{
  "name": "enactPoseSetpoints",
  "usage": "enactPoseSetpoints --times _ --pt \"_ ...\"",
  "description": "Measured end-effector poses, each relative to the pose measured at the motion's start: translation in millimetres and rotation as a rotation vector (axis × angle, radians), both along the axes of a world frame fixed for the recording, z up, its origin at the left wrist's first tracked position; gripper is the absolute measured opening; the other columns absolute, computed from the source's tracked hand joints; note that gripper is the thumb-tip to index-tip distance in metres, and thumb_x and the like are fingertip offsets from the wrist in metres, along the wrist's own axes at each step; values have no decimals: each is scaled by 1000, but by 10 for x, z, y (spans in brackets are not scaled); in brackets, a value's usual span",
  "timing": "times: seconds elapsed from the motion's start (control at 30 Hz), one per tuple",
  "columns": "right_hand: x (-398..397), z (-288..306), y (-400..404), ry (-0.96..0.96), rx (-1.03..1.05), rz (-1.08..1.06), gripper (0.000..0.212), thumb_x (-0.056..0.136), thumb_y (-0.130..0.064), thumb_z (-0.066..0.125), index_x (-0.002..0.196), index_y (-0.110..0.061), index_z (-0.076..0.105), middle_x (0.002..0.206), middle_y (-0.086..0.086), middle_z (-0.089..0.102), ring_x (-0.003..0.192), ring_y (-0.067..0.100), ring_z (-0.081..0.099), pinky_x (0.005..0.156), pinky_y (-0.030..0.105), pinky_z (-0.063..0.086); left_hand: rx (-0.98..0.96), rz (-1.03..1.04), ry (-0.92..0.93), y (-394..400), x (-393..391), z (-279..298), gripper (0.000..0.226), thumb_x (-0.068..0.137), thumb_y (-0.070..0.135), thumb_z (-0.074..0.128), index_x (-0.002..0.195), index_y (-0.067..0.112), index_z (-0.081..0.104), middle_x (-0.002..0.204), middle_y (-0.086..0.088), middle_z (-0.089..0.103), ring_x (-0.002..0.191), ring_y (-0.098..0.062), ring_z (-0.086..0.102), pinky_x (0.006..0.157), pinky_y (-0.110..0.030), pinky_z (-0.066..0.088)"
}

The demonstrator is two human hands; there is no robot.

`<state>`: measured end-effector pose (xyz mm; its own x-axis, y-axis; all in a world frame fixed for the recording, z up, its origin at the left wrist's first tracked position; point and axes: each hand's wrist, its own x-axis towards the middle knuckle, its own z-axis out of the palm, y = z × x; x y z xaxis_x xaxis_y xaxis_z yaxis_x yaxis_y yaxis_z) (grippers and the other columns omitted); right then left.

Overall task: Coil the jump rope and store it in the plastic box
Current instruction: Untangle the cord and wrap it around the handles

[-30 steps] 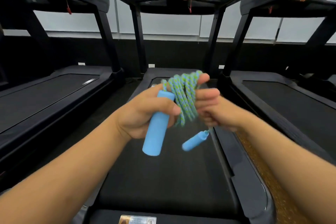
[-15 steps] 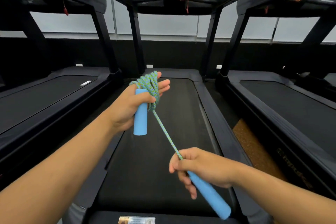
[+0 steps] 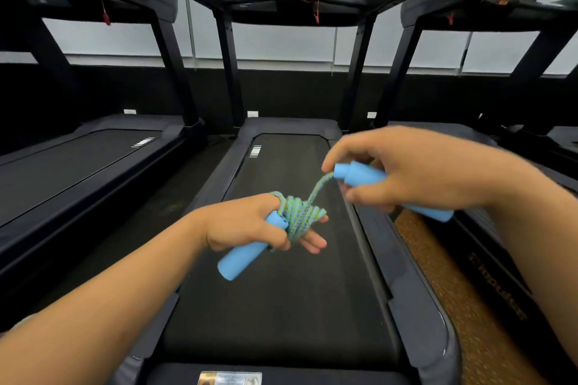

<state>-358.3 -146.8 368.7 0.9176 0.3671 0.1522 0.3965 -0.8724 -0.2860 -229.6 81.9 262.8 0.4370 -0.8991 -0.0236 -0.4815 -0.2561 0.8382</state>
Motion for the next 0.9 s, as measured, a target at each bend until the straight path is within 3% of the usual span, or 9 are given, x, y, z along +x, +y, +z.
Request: enactPoseSetpoints --times 0.13,0.27,0.33,0.4,0.47,0.57,0.67,0.77,0.9 --pt "363 61 -144 -13 228 53 30 86 -21 81 109 -30 63 101 -9 78 67 21 74 72 39 63 -185 -132 199 -57 -136 84 45 90 -16 51 132 -2 60 119 -21 74 111 -32 70 97 -36 48" --pt "639 -253 -170 19 430 78 30 88 -18 81 114 -23 67 110 -1 78 87 37 75 83 51 63 -357 -216 365 -71 -167 141 38 85 -6 57 121 1 66 103 -15 75 95 -30 71 93 -37 51" --pt "708 -519 -118 3 554 116 28 91 -14 77 116 -26 71 113 1 77 98 34 75 92 50 60 -461 -214 409 -90 -173 149 34 83 1 58 115 3 68 96 -14 75 92 -31 69 95 -43 51" --pt "725 -810 9 53 755 150 30 96 -9 69 106 -36 75 100 -4 77 90 19 74 85 44 60 -577 -153 491 -121 -155 138 31 83 4 59 112 5 70 92 -13 74 90 -31 68 98 -47 49" --pt "708 -1058 207 127 1009 164 26 93 -19 67 100 -42 75 89 -10 74 83 10 68 80 39 58 -682 -75 591 -155 -131 127 28 86 8 61 111 6 72 93 -11 73 90 -28 68 91 -49 49" --pt "728 -1292 434 182 1362 65 38 93 -32 67 126 -16 60 101 0 76 95 29 67 84 51 57 -747 76 662 -214 -112 100 22 92 16 65 111 10 71 94 -6 71 89 -23 68 73 -41 52" --pt "694 -1329 630 253 1588 -54 41 103 -26 59 137 -3 51 111 8 77 101 31 73 88 45 60 -837 207 703 -272 -83 83 19 94 22 64 106 9 71 89 -5 69 84 -21 68 81 -38 56" --pt "647 -1351 711 283 1696 -71 40 107 -38 47 132 -13 66 129 12 72 124 28 66 109 49 50 -888 341 648 -293 -44 78 27 92 32 69 101 7 71 85 -5 69 79 -21 67 89 -39 53" --pt "607 -1328 762 296 1634 -21 50 101 -59 43 124 -27 73 131 8 72 124 21 67 108 43 51 -886 427 579 -296 -63 64 32 91 37 70 98 6 69 76 -3 64 70 -17 63 86 -36 56"
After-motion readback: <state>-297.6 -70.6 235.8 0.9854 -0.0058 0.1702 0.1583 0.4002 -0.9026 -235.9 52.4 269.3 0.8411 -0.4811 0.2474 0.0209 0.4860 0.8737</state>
